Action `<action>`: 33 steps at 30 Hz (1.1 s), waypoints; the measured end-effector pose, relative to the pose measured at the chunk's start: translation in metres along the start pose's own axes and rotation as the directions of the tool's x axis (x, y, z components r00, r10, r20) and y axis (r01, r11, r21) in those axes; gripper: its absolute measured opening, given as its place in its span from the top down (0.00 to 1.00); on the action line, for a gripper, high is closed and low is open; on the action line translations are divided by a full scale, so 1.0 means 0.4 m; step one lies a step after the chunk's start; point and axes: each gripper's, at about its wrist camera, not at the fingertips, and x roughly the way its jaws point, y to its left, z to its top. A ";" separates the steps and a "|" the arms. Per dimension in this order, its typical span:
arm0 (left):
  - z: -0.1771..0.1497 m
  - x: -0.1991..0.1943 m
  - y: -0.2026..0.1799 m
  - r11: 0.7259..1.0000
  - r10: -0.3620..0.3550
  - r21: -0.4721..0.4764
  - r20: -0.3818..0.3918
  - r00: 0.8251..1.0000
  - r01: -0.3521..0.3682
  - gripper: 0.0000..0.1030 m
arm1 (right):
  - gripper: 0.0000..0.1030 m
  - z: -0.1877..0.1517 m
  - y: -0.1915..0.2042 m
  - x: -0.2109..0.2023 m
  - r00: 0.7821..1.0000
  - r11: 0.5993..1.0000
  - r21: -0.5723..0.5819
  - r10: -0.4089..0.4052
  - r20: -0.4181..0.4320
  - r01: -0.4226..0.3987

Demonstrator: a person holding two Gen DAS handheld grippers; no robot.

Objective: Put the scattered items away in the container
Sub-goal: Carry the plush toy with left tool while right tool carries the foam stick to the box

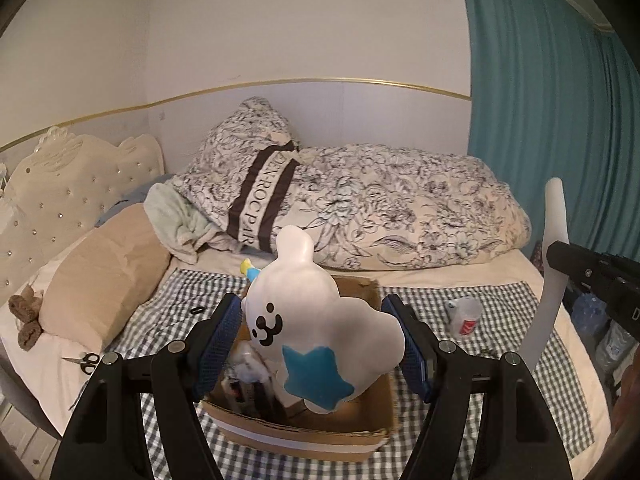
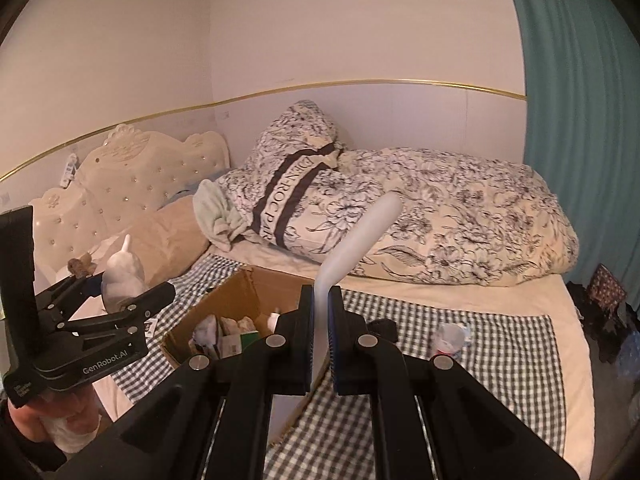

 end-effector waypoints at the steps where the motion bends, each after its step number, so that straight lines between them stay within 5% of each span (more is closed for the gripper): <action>1: 0.000 0.006 0.009 1.000 0.005 -0.003 -0.002 1.000 -0.005 0.28 | 0.94 0.002 0.012 0.012 1.000 1.000 -0.006 0.008 -0.003 -0.008; 33: -0.072 0.265 0.184 0.997 0.052 -0.052 -0.152 0.987 -0.060 0.28 | 0.94 -0.032 0.145 0.370 0.978 0.991 -0.037 0.117 -0.172 -0.125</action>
